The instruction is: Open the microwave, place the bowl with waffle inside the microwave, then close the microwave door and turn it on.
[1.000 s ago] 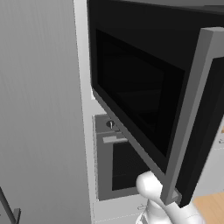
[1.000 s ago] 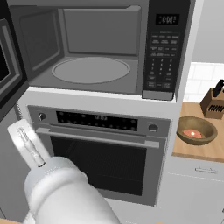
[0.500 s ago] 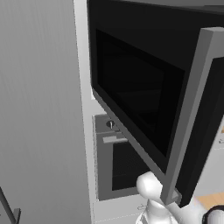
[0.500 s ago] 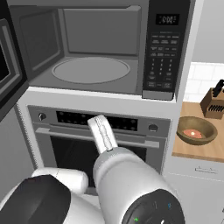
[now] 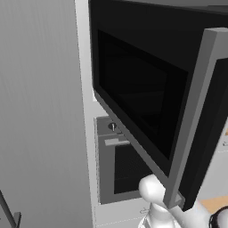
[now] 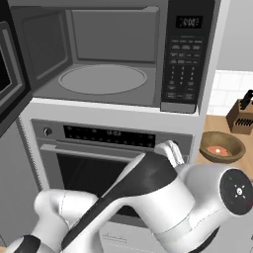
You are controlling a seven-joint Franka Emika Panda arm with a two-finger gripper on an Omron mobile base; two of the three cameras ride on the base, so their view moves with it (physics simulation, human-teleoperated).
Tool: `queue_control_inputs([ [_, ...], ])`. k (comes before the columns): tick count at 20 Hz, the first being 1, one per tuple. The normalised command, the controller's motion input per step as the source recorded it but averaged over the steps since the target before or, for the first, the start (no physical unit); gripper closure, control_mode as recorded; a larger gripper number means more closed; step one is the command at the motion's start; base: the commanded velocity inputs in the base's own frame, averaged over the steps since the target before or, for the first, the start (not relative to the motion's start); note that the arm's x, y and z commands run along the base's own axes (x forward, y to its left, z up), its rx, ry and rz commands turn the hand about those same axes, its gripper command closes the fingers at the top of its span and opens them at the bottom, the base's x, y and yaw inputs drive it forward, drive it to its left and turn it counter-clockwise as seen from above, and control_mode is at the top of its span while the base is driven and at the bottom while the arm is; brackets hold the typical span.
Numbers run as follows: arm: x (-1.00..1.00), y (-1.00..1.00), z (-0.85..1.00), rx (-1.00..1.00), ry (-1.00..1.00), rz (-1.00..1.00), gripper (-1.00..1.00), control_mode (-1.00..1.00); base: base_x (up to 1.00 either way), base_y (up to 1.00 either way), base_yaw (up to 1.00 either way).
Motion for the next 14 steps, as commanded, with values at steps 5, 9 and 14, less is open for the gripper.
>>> queue_control_inputs([
  [5,0.68,-0.39,-0.12,0.17,0.19,0.00,-1.00,-1.00,0.00,0.00,0.00],
  [9,0.74,-0.29,-0.25,0.08,0.21,0.00,-1.00,-1.00,0.00,0.00,0.00],
  [14,0.52,-0.72,-0.02,0.14,0.12,0.00,-1.00,-1.00,0.00,0.00,0.00],
])
